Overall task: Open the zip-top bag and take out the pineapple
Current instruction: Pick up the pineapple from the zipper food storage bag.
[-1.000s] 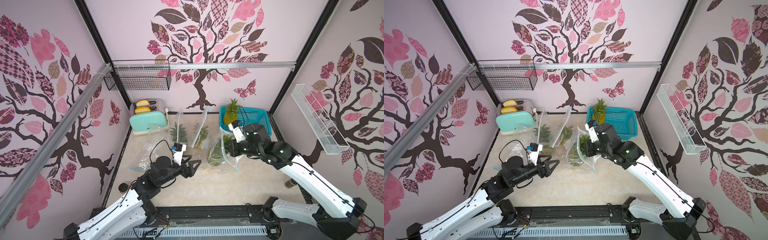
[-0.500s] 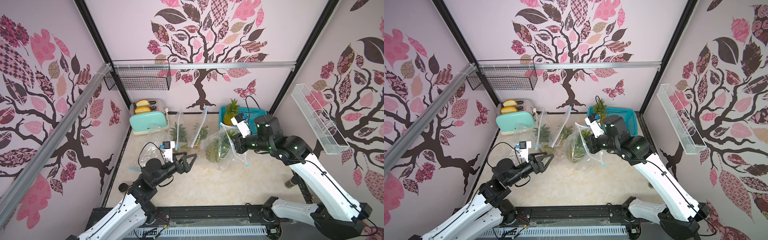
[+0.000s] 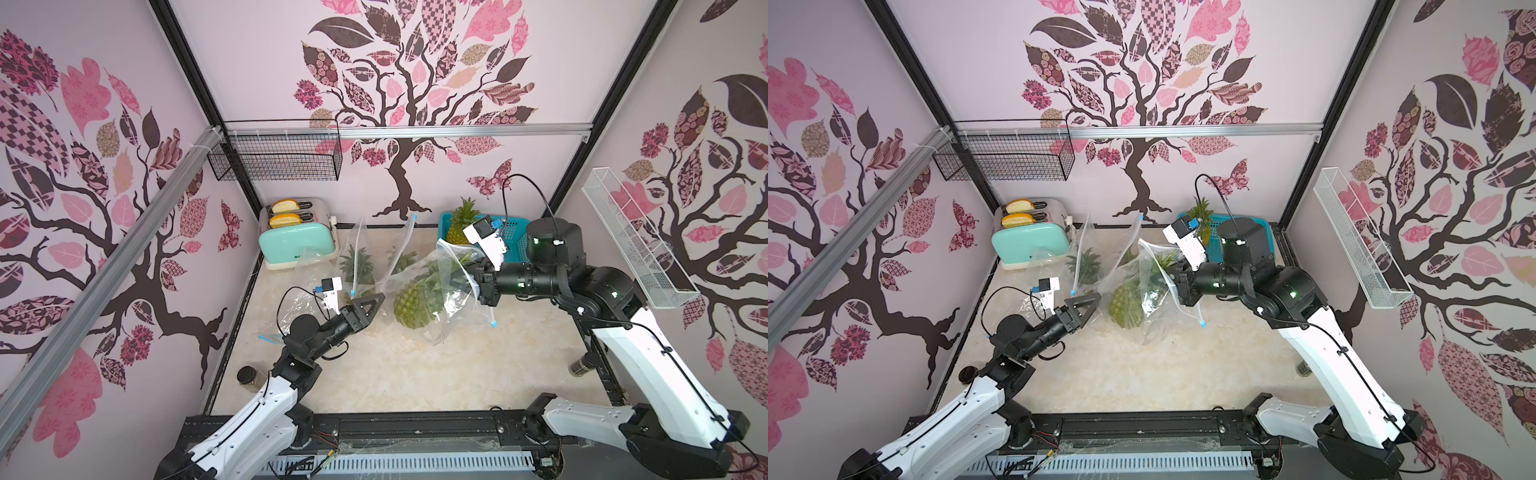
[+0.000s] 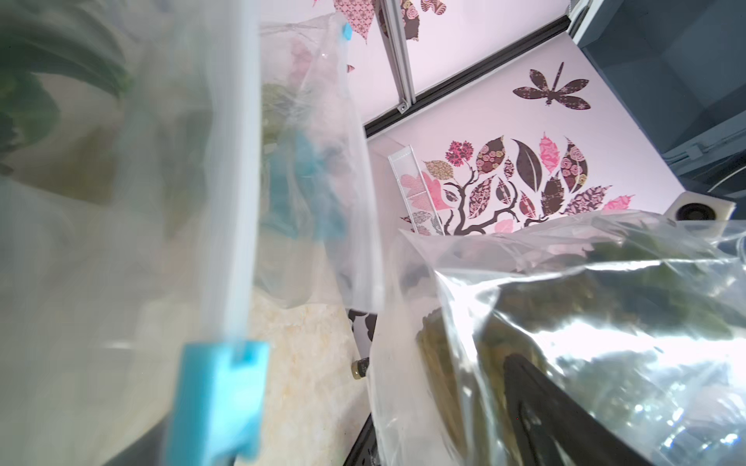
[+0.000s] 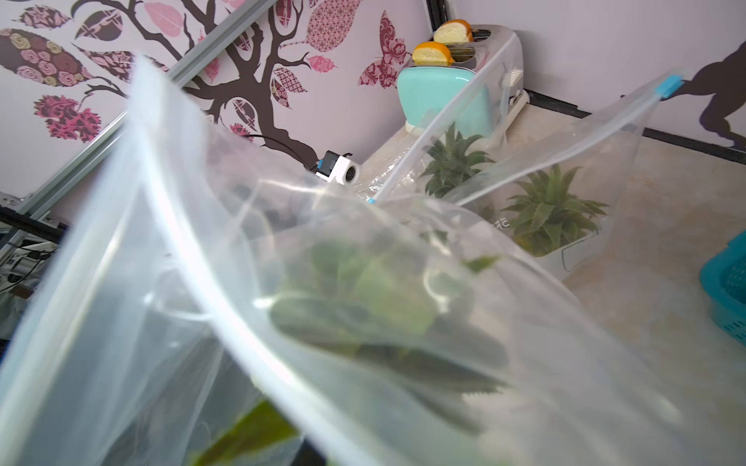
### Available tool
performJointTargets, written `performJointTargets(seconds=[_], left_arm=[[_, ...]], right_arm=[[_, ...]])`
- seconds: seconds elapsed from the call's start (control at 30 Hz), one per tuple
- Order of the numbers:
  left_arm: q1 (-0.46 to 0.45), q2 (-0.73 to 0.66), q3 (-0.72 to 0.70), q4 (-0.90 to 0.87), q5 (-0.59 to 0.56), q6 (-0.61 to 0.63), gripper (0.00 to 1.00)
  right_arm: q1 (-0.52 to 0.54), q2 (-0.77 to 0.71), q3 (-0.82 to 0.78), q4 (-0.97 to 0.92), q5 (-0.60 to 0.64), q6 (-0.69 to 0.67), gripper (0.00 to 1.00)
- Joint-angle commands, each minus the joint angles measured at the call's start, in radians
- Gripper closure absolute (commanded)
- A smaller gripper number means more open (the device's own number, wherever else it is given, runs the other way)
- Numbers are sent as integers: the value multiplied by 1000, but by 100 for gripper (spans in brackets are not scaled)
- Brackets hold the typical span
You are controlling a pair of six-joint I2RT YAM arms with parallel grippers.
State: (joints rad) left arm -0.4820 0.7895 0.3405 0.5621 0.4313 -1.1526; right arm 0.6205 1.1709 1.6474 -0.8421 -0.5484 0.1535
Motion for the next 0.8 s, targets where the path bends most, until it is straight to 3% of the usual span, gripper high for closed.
performJointTargets(seconds=[0.0, 0.17, 0.23, 0.33, 0.4, 0.47, 0.6, 0.77], left_arm=[[4, -11, 2, 111, 27, -35, 2], [4, -14, 8, 132, 27, -44, 4], [3, -12, 9, 140, 30, -45, 14], [5, -13, 12, 140, 34, -42, 62], [3, -25, 17, 98, 29, -19, 100], [3, -58, 42, -62, -16, 41, 100], [4, -173, 76, -552, -235, 244, 100], [4, -297, 10, -766, -380, 282, 100]], right_arm=[[-2, -19, 27, 86, -90, 6, 100], [-3, -28, -22, 139, -117, 32, 100], [-1, -30, -36, 156, -123, 40, 100], [-1, -28, -58, 179, -120, 50, 100], [-1, -25, -67, 191, -109, 53, 100], [-1, -25, -58, 196, -88, 51, 100], [-2, -31, 2, 174, -32, 35, 100], [-2, -21, 83, 119, 45, 4, 100]])
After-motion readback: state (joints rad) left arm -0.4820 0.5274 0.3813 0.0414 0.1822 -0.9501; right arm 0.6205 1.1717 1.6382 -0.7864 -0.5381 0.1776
